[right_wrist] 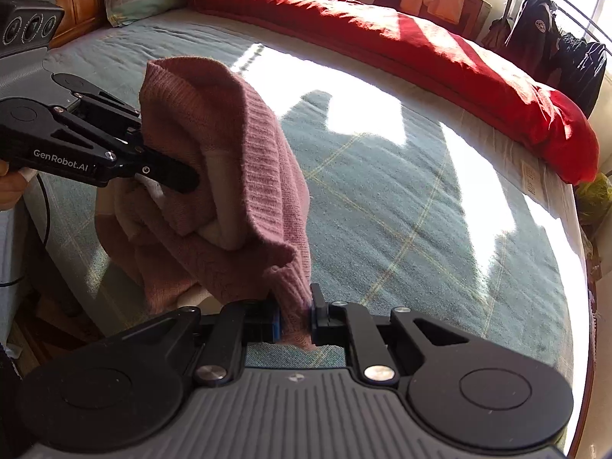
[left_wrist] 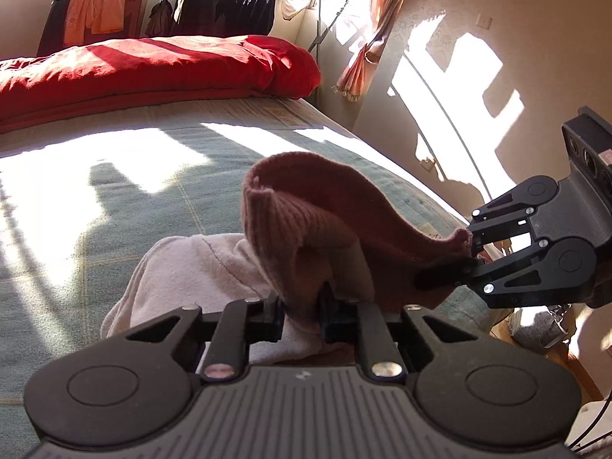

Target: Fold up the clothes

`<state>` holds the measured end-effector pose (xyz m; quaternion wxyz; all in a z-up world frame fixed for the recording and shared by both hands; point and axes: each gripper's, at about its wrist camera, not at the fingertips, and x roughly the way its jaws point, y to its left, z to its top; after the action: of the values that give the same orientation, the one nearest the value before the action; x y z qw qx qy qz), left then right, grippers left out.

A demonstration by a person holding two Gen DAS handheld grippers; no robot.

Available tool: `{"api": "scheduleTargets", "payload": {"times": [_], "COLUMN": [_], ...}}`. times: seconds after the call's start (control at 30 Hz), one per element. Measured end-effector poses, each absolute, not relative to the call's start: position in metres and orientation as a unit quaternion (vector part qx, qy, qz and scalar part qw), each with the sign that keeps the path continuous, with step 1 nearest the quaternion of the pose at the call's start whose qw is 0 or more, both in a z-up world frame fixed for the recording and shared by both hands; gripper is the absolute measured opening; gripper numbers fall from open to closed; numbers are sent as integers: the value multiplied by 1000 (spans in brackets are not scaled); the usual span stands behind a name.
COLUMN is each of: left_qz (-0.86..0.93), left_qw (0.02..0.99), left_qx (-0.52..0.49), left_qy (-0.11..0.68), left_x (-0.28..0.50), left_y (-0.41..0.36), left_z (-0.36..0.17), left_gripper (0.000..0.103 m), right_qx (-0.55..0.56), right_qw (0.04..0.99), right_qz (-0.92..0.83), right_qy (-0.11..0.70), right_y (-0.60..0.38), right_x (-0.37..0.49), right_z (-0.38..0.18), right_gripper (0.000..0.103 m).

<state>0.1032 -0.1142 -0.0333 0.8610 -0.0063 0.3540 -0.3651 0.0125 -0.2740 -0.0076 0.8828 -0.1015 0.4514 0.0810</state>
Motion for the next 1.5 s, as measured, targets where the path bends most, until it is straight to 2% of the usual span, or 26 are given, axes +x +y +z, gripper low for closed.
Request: {"api": "scheduleTargets", "payload": {"times": [0.07,0.23,0.3,0.47,0.53,0.57,0.6,0.7,0.97,1.13,1.27,1.33,1.37,1.5], "left_qz": [-347,-304,-295,-296,-303,-303,-303,-309,-320,-315,-287,-275,-267,-226], "left_qw": [874,906,913,913,908,907,907,905,896,901,912,914,914,926], "left_qx": [4,23,24,11,5,5,6,-6,-63,-29,-31,-27,-17,-5], "left_qy": [339,294,281,283,289,291,294,292,302,297,291,299,305,303], "left_x": [106,121,128,134,132,130,127,114,81,80,86,90,92,93], "left_y": [-102,-70,-60,-44,-41,-39,-37,-30,-36,-61,-73,-75,-75,-59], "left_z": [-18,18,29,30,22,17,13,0,-30,-43,-44,-41,-41,-39], "left_gripper": [9,8,7,8,14,23,35,50,67,68,65,43,24,9], "right_qx": [-101,-97,-93,-83,-88,-91,-94,-100,-99,-97,-97,-98,-99,-96], "right_qw": [886,894,897,894,891,890,889,888,887,888,889,888,888,889], "right_qz": [84,97,102,112,117,119,121,120,113,111,109,108,108,113], "right_qy": [445,426,420,425,429,431,432,433,436,436,435,435,436,433], "right_y": [-271,-260,-257,-250,-246,-244,-243,-240,-236,-235,-233,-233,-232,-232], "right_x": [14,22,27,35,34,34,33,32,33,34,33,33,33,32], "right_z": [-4,11,16,12,10,10,10,11,12,12,11,10,10,9], "right_gripper": [15,15,21,22,18,18,18,18,18,18,18,18,18,19]}}
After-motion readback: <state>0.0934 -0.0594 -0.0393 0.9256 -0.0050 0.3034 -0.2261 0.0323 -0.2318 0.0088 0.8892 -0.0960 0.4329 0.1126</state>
